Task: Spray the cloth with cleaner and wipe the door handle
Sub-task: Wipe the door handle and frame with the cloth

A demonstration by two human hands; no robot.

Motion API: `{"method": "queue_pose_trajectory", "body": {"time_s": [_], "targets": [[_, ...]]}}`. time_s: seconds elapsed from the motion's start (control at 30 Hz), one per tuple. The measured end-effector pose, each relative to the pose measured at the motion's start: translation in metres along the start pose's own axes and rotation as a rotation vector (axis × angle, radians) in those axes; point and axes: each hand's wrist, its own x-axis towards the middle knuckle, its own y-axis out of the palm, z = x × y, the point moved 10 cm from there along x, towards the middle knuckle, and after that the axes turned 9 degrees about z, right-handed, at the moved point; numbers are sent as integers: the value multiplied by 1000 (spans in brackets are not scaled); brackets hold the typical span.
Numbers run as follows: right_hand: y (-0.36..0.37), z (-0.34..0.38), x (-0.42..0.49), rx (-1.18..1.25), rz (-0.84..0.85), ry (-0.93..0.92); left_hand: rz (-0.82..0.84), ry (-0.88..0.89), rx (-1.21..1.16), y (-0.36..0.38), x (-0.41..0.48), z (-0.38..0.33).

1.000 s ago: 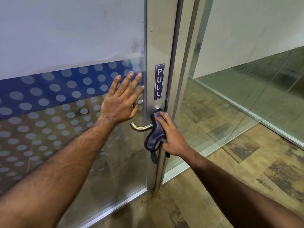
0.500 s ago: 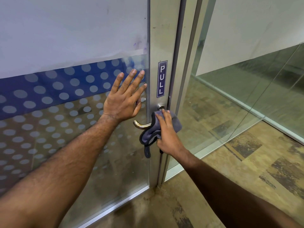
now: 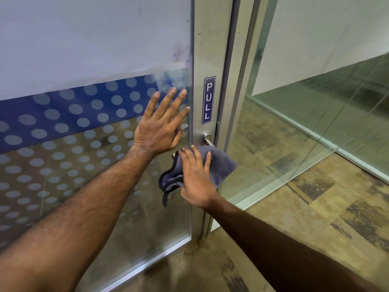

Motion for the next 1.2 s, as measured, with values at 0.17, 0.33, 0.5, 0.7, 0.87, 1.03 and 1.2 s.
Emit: {"method": "queue_pose_trajectory", "body": {"time_s": [0.17, 0.33, 0.5, 0.7, 0.87, 1.03, 1.2], "targets": [[-6, -25, -12, -114, -41, -66, -16, -1, 10, -2, 0, 1], [-10, -14, 3, -12, -44, 45, 4, 2, -14, -2, 0, 1], [-6, 4, -8, -63, -80, -70, 14, -1, -28, -2, 0, 3], [-30, -8, 1, 50, -164, -54, 33, 7, -28, -2, 0, 3], [-22, 9, 8, -135, -214, -99, 29, 5, -26, -1, -1, 2], [-30, -6, 2, -198, -240, -65, 8, 4, -24, -5, -1, 2], [-30, 4, 14, -251, -203, 169, -9, -4, -27, -6, -1, 2]]}}
